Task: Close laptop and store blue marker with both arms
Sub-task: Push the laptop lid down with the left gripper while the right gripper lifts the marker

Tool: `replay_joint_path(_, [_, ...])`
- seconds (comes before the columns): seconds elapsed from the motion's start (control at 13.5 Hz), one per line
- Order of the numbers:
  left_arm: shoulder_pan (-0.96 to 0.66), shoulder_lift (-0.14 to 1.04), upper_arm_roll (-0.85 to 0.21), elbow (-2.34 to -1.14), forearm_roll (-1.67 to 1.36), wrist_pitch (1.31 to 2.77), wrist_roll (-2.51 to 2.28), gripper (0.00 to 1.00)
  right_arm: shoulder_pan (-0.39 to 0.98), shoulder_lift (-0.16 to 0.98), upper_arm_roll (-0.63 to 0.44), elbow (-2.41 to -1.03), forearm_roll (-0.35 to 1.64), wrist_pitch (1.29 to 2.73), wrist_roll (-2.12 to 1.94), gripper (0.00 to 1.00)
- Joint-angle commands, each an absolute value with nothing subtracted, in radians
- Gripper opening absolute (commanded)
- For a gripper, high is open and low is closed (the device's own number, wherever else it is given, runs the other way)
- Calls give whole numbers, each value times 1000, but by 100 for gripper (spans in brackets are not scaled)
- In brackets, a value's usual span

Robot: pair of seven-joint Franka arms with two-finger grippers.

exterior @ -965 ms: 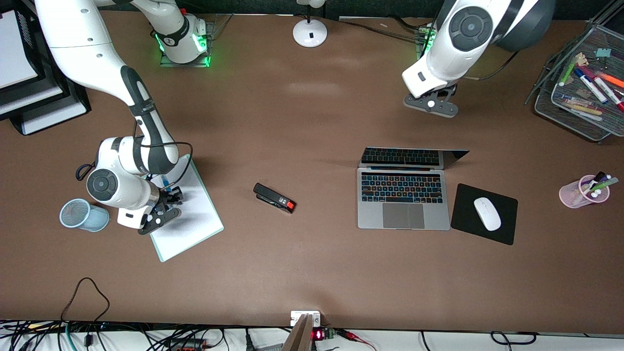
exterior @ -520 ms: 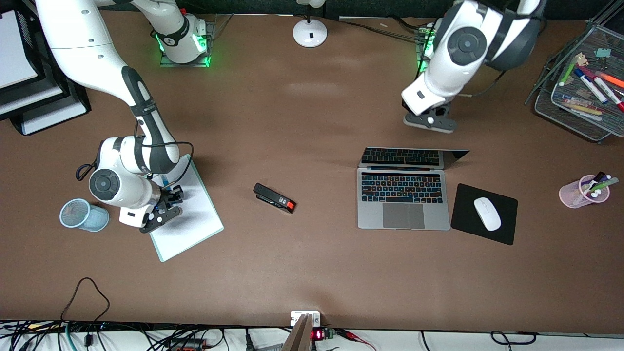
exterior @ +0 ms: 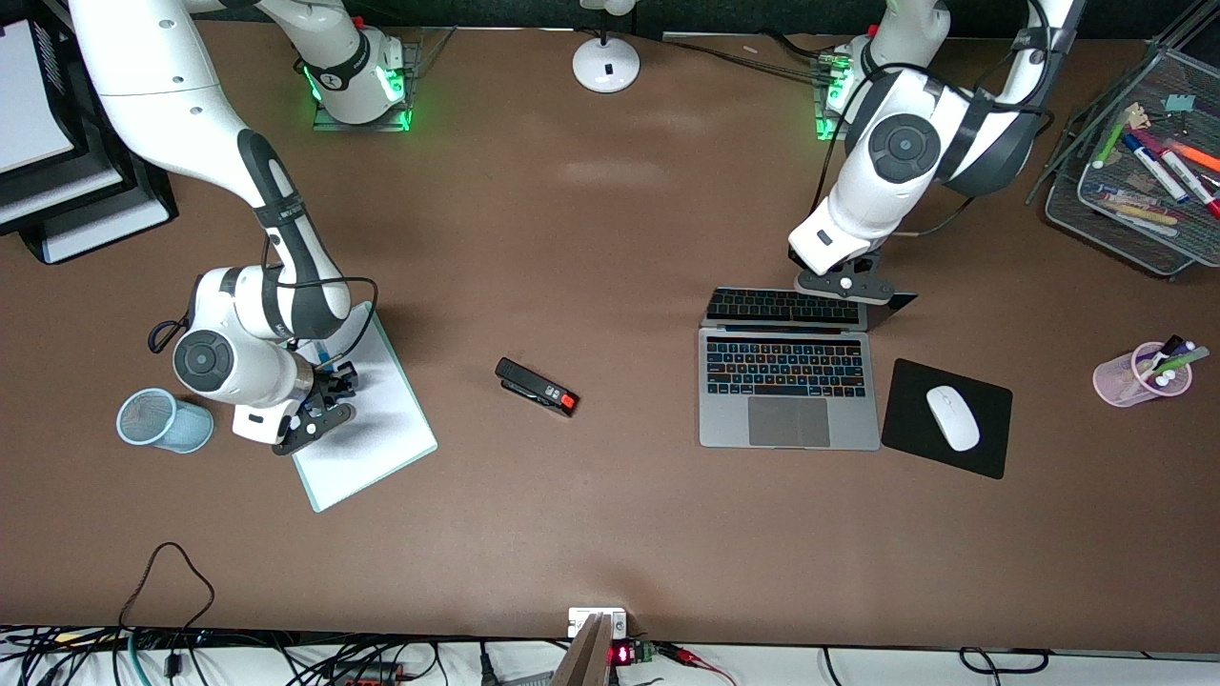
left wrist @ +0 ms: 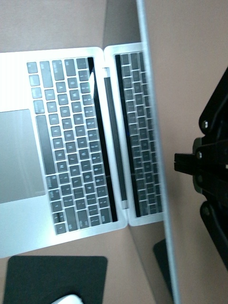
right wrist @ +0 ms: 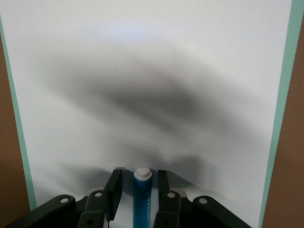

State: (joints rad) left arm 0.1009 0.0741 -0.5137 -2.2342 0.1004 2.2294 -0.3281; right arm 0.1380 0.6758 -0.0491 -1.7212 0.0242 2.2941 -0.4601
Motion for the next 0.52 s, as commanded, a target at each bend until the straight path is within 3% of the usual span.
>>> replay_joint_path(0.0, [110,116,-519,-2191,143,2272,-363,0,135,664,-48,-1740,44,2304,-486,34])
replay_joint_path(0.45, [161,215,-511,-2093,227,2321,-365,0,133,666,-48,-1736,44,2307,-483,5])
